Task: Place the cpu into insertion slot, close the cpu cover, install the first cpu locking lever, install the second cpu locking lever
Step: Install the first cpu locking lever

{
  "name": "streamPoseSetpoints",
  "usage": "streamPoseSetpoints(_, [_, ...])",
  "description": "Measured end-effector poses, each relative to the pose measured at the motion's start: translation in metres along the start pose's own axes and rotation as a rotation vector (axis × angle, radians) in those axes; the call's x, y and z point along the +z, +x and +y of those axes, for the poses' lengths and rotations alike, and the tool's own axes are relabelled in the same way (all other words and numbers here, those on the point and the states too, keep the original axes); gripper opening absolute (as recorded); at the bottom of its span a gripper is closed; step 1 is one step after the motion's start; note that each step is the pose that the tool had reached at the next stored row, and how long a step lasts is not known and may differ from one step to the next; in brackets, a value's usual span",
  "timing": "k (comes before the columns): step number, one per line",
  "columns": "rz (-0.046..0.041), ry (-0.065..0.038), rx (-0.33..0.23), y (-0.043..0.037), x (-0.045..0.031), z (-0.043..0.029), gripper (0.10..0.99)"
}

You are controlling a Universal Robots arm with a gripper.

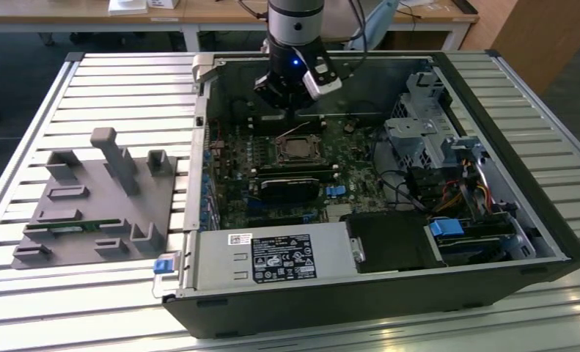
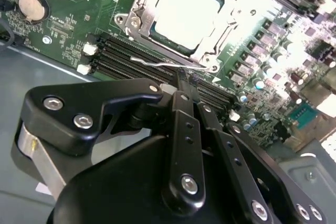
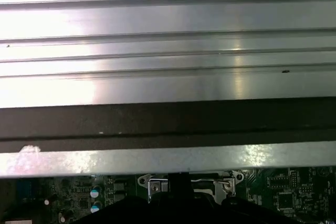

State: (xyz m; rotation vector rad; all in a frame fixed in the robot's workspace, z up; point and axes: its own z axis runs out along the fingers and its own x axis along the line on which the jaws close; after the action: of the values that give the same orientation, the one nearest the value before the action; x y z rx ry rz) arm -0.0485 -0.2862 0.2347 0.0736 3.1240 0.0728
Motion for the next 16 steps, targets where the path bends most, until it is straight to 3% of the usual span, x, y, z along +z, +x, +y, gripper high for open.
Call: streamPoseSetpoints(16, [-0.0013, 0.000, -0.013, -0.0123, 0.0120, 0.0027, 0.106])
